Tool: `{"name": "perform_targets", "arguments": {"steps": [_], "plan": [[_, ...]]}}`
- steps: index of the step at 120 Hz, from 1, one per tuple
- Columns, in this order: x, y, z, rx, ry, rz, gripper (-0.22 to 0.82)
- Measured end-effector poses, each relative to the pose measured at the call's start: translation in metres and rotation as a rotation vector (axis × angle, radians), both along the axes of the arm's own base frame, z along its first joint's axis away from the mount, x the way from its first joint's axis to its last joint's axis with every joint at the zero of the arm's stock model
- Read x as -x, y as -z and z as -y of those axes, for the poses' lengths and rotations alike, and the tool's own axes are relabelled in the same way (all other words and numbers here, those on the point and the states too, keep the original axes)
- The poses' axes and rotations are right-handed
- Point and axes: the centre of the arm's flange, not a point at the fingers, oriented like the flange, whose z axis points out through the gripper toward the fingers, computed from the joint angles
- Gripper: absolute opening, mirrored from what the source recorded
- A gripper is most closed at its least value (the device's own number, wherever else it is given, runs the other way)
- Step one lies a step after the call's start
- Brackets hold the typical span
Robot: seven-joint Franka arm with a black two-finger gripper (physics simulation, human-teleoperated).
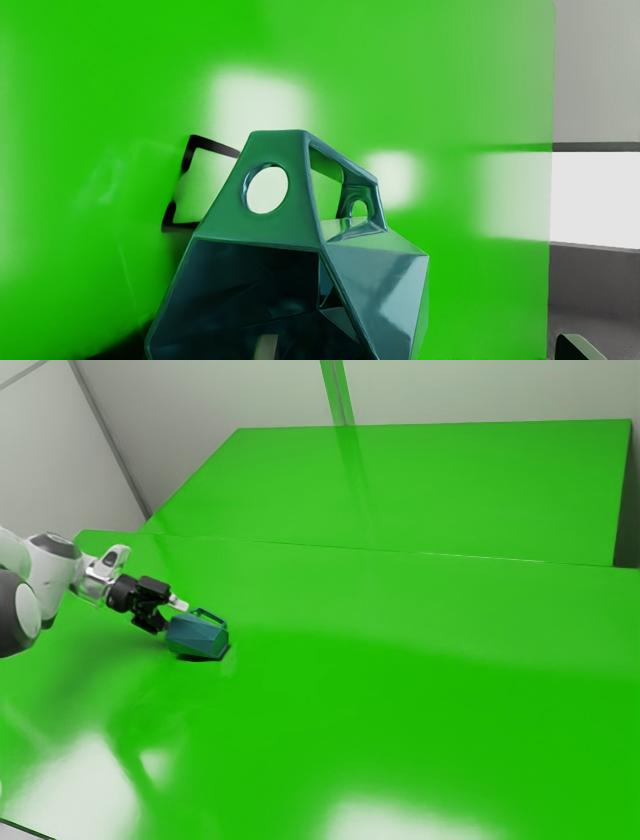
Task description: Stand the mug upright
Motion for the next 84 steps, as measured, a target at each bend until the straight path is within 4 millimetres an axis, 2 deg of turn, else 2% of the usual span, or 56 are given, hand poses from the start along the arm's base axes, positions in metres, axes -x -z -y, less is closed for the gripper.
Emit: {"name": "perform_targets", "arguments": {"steps": [16, 34, 48, 69, 84], "plan": [[-0.003, 0.005, 0.015, 0.039, 0.025, 0.042, 0.58], [-0.004, 0.004, 0.015, 0.046, 0.039, 0.082, 0.18], [-0.004, 0.003, 0.015, 0.046, 0.047, 0.105, 0.00], [-0.005, -0.004, 0.017, 0.040, 0.064, 0.139, -0.12], [0.000, -0.023, 0.022, 0.035, 0.075, 0.171, -0.15]]}}
